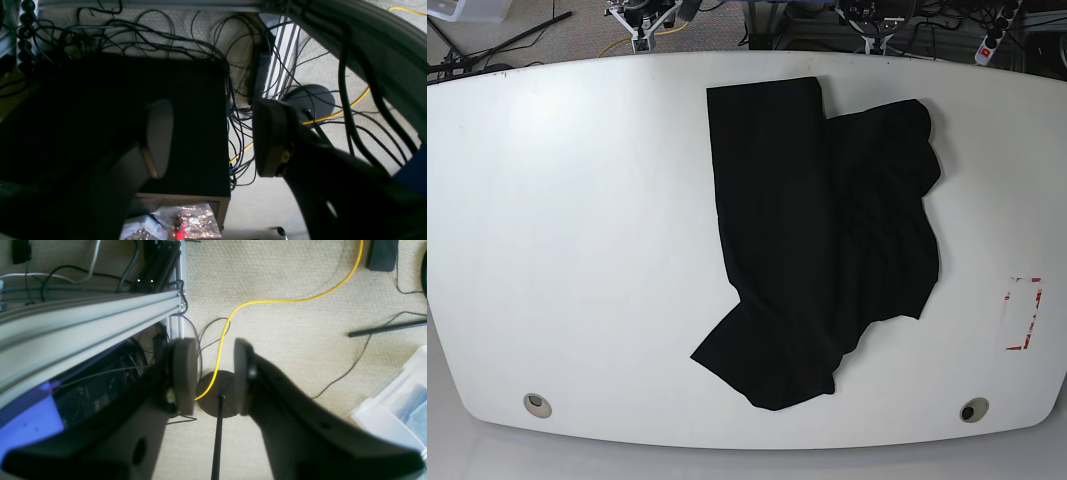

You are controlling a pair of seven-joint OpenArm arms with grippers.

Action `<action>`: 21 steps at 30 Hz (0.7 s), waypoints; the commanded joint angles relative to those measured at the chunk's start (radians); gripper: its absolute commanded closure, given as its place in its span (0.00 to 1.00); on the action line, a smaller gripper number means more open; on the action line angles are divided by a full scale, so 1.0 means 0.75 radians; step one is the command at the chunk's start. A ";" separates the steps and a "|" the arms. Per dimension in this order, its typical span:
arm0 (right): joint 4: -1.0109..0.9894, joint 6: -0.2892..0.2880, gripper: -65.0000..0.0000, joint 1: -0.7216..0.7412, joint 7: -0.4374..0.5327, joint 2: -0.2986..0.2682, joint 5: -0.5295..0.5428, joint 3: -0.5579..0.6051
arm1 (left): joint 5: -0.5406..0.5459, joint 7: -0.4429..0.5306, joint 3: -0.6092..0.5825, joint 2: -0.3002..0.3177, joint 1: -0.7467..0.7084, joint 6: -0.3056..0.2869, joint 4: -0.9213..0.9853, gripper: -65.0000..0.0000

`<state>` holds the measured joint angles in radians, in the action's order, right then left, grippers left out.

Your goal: Fold the T-shirt properly

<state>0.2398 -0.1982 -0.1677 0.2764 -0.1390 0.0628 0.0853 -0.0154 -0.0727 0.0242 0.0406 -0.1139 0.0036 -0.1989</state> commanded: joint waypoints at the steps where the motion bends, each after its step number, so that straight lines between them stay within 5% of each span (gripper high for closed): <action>1: 0.034 0.007 0.70 -0.053 0.011 -0.009 -0.008 -0.007 | 0.003 0.177 0.001 0.045 -0.032 0.006 -0.014 0.48; 2: -0.006 0.005 0.71 0.018 0.005 0.008 -0.001 0.006 | -0.007 0.022 -0.003 0.014 -0.009 0.006 -0.002 0.46; 21: 0.005 0.005 0.72 0.022 0.005 0.033 -0.003 0.006 | 0.001 0.063 0.001 0.012 -0.039 0.006 -0.014 0.46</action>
<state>0.2356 -0.1871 -0.1478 0.2649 -0.1078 0.0578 0.0910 -0.0154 -0.0559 0.0257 0.0467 -0.1242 0.0040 -0.2031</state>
